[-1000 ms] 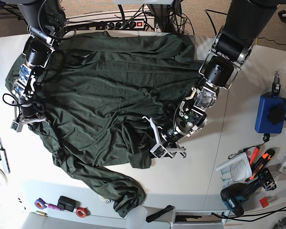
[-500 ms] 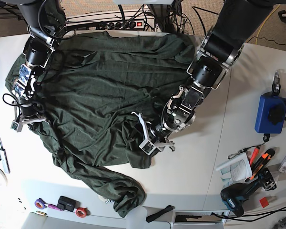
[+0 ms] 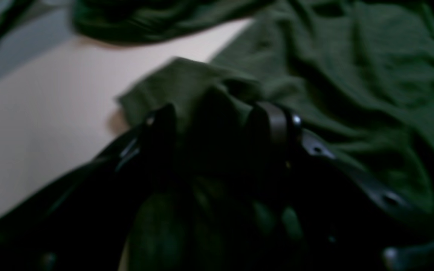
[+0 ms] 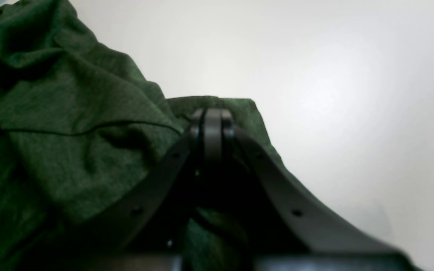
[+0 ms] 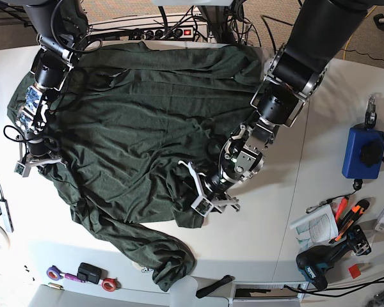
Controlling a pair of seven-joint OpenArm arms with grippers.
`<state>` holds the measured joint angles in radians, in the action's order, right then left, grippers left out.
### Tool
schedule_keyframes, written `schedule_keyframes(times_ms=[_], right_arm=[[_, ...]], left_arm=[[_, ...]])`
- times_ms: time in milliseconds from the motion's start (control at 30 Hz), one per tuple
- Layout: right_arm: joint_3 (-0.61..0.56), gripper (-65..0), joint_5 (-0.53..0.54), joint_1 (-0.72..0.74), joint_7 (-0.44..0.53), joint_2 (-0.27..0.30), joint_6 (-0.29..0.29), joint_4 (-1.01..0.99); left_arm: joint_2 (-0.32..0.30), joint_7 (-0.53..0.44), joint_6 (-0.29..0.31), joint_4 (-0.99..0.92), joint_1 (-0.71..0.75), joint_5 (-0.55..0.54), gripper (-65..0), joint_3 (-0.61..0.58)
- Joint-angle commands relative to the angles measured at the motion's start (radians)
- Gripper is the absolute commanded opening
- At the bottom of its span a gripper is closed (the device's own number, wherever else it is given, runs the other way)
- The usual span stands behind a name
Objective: Layout the t-shirt on the table in an organized manner, then fold the t-shirt properly
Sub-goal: 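Grasp the shirt fabric with the left gripper and smooth it flat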
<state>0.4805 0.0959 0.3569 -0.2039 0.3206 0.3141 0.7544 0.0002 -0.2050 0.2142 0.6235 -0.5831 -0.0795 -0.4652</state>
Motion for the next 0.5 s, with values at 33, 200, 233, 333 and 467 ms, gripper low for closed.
schedule_keyframes(times_ms=[33,200,233,333,467], right_arm=[[-0.002,-65.0,-0.018,0.003,-0.050,0.006,0.000,0.000],[-0.002,-65.0,-0.018,0.003,-0.050,0.006,0.000,0.000],[-0.002,-65.0,-0.018,0.003,-0.050,0.006,0.000,0.000],[-0.002,-65.0,-0.018,0.003,-0.050,0.006,0.000,0.000],[-0.002,-65.0,-0.017,0.003,-0.050,0.006,0.001,0.000]], left_arm=[[0.008,-0.029,0.003,0.015,-0.032,-0.009,-32.3,0.003],[0.008,-0.016,0.003,0.014,-0.033,0.000,-32.3,0.003],[0.009,-0.012,0.005,0.013,-0.033,0.007,-32.3,0.003],[0.011,-0.013,0.011,-0.004,-0.033,0.017,-32.4,0.003],[0.017,-0.013,-0.002,-0.019,-0.032,0.016,-39.5,0.003]])
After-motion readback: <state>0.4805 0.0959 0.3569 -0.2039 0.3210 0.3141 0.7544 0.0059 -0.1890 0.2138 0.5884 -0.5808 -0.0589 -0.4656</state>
